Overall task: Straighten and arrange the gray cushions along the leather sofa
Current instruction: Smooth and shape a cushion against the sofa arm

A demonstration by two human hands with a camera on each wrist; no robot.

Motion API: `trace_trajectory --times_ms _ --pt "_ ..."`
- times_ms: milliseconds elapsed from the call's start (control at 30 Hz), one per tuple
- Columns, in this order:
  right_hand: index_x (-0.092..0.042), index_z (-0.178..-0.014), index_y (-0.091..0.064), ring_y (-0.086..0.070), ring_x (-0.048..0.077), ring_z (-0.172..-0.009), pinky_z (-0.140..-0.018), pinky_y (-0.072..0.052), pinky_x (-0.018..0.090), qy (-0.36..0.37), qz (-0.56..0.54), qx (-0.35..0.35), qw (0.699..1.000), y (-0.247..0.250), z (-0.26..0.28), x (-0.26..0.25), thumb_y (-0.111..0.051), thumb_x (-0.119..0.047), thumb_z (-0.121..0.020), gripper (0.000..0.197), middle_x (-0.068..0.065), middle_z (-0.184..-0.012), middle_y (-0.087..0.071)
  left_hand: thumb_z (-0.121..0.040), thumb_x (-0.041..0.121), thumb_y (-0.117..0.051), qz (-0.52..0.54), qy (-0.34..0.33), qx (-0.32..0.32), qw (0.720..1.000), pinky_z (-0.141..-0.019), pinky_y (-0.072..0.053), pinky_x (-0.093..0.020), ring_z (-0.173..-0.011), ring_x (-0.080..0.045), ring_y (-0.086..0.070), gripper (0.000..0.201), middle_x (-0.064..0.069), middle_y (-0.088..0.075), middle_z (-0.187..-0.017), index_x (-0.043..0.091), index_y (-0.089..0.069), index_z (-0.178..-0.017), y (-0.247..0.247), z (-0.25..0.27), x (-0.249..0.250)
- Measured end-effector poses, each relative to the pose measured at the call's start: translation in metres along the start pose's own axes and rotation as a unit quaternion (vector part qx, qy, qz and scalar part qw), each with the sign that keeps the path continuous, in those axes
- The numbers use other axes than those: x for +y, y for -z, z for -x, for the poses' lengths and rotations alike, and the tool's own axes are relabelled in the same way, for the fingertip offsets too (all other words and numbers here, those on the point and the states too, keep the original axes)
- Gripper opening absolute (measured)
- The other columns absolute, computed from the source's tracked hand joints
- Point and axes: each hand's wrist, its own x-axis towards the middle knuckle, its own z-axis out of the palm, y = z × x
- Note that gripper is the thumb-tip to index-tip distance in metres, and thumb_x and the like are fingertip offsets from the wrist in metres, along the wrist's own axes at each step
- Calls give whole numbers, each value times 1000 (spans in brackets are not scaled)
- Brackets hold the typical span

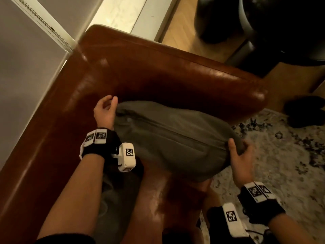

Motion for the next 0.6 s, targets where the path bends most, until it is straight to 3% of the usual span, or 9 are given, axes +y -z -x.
trace_trajectory --times_ms 100,167,233,300,367,433,467,533,600 --pt "-26 -134 -32 -53 22 -114 -97 -46 42 -123 -115 -61 984 28 14 32 -68 -40 -73 72 5 -131 -47 -86 45 -59 33 114 -4 993 -102 -43 -35 -123 -23 -51 61 -11 -51 -134 13 -43 -135 23 21 -31" --pt "-21 -130 -36 -57 20 -109 -93 -47 41 -160 -99 -105 976 48 30 44 -71 -29 -74 66 4 -124 -54 -80 66 -51 -5 157 -63 986 -101 -45 -45 -115 -28 -57 68 -14 -60 -124 12 -56 -121 41 39 -55" --pt "-10 -120 -51 -64 18 -101 -86 -50 34 -170 -34 -170 970 56 39 49 -73 -25 -72 55 4 -115 -64 -81 66 -46 -4 175 -135 975 -96 -49 -47 -105 -28 -63 62 -14 -67 -112 11 -64 -104 47 57 -67" --pt "-9 -108 -63 -68 16 -94 -81 -53 31 -141 21 -180 973 54 40 44 -72 -32 -67 48 5 -103 -72 -89 43 -54 -8 139 -129 982 -90 -52 -36 -102 -25 -63 45 -18 -66 -113 5 -62 -110 47 66 -65" --pt "-14 -98 -67 -69 17 -89 -77 -56 33 -69 67 -145 985 49 36 31 -70 -41 -68 41 3 -93 -73 -89 22 -61 -40 60 -100 992 -82 -52 -27 -96 -24 -63 31 -20 -66 -110 0 -62 -112 44 64 -50" --pt "-19 -91 -66 -68 20 -86 -74 -56 36 10 105 -96 990 43 30 10 -66 -39 -77 25 2 -89 -71 -84 24 -67 -109 -19 -47 993 -84 -51 -25 -93 -22 -64 30 -13 -69 -101 3 -66 -106 38 52 -23" --pt "-17 -94 -66 -66 21 -87 -75 -55 38 32 111 -72 991 41 23 1 -65 -37 -81 24 3 -90 -70 -83 27 -68 -109 -43 -10 993 -81 -49 -19 -90 -18 -63 31 -8 -68 -97 6 -67 -105 33 44 -12" --pt "-15 -106 -63 -64 23 -93 -83 -53 42 31 87 -40 995 38 4 -7 -65 -44 -80 40 5 -100 -68 -84 34 -66 -58 -37 39 997 -78 -46 -14 -88 -13 -61 34 -4 -67 -97 9 -67 -107 20 30 7" --pt "-15 -109 -58 -64 24 -97 -86 -53 44 6 66 -41 997 31 -13 -10 -67 -58 -70 59 7 -106 -66 -84 40 -64 -39 1 -5 999 -85 -49 -28 -91 -17 -63 37 -8 -68 -98 8 -67 -103 3 23 4"
